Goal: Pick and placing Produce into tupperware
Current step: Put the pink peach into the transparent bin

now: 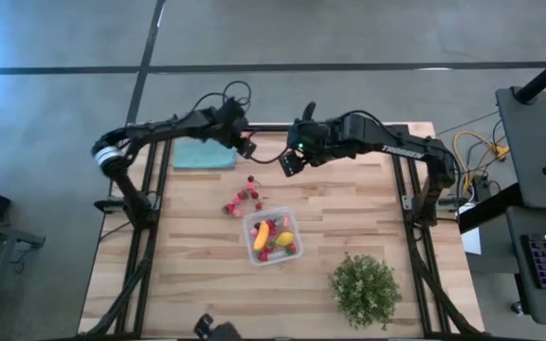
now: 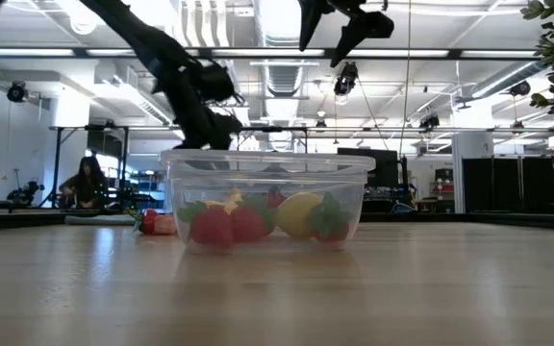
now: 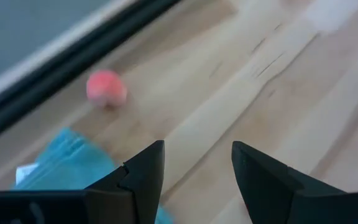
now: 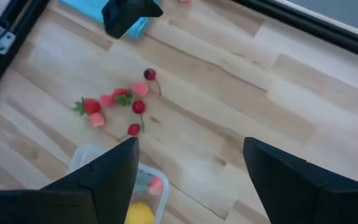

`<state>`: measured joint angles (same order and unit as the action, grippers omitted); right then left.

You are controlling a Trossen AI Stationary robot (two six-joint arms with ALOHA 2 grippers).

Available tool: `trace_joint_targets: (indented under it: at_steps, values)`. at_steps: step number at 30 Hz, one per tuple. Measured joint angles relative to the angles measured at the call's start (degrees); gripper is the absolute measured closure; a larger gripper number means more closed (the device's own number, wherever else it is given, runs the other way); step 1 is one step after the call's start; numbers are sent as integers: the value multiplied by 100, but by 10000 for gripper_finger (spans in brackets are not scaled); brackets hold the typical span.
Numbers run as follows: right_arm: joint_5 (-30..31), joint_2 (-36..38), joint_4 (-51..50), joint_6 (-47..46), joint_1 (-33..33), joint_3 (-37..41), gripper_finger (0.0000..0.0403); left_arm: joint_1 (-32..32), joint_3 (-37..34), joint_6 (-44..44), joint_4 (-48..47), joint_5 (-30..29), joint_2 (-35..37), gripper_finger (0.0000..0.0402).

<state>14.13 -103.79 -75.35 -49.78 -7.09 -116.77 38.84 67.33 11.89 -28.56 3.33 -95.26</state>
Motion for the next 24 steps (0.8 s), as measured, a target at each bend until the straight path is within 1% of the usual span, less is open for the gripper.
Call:
trace_joint_targets:
  at_steps: [5, 8, 12, 16, 20, 24]
  values:
    - [164, 34, -156, -15, 94, 0, 125, 179, 788, 415, -711, -75, -745, 228]
    - [243, 37, -227, 21, 123, 0, 126, 265, 1080, 485, -847, -98, -1017, 228]
    - [261, 44, -242, 34, 125, 0, 124, 371, 1357, 624, -834, -402, -1266, 228]
    - [260, 44, -240, 140, 125, 0, 127, 523, 1497, 959, -872, -410, -1529, 228]
    - [301, 44, -240, 212, 125, 0, 128, 617, 1481, 1307, -1083, -373, -1796, 228]
    - [389, 44, -238, 309, 125, 0, 124, 620, 1484, 1365, -1067, -282, -1880, 228]
